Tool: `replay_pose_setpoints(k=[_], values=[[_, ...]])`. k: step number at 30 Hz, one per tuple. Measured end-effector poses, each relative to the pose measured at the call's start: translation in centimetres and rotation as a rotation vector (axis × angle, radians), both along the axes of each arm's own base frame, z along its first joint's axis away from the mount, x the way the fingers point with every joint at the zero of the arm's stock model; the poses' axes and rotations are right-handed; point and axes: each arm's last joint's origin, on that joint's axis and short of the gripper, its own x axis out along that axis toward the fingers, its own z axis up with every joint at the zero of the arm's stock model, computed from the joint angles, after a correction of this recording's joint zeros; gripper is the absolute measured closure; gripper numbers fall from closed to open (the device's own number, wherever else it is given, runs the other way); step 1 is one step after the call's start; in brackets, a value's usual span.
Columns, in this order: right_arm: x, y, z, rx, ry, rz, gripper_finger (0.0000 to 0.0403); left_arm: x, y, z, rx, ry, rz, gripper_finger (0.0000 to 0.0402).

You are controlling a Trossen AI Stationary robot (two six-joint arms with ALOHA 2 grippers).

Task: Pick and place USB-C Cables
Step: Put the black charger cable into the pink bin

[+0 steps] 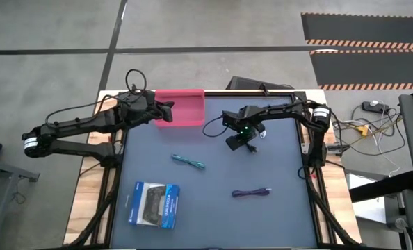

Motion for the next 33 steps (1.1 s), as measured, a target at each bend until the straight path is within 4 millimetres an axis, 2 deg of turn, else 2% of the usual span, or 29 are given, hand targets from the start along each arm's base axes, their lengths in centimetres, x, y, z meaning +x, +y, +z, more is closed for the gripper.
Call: replay_pose_setpoints(k=[6,12,15,21,33], values=[[0.0,0.0,0.0,0.003,-0.006,0.0,0.0377,0.0,0.0,0.0,0.002,0.001,0.005,0.0398],[0.0,0.0,0.4,-0.002,-0.021,0.008,0.0374,0.0,0.0,0.0,0.003,0.001,0.009,0.0398],[-0.1,0.1,1.5,-0.01,-0.055,0.009,0.0373,0.0,0.0,0.0,0.0,-0.004,0.005,0.0398],[0.2,-0.1,6.0,-0.079,-0.225,0.006,0.0374,0.3,0.1,0.8,0.029,-0.091,0.002,0.0398],[1.3,-0.6,16.9,-0.363,-0.819,0.128,0.0374,0.6,0.1,3.1,0.157,-0.278,-0.029,0.0398]])
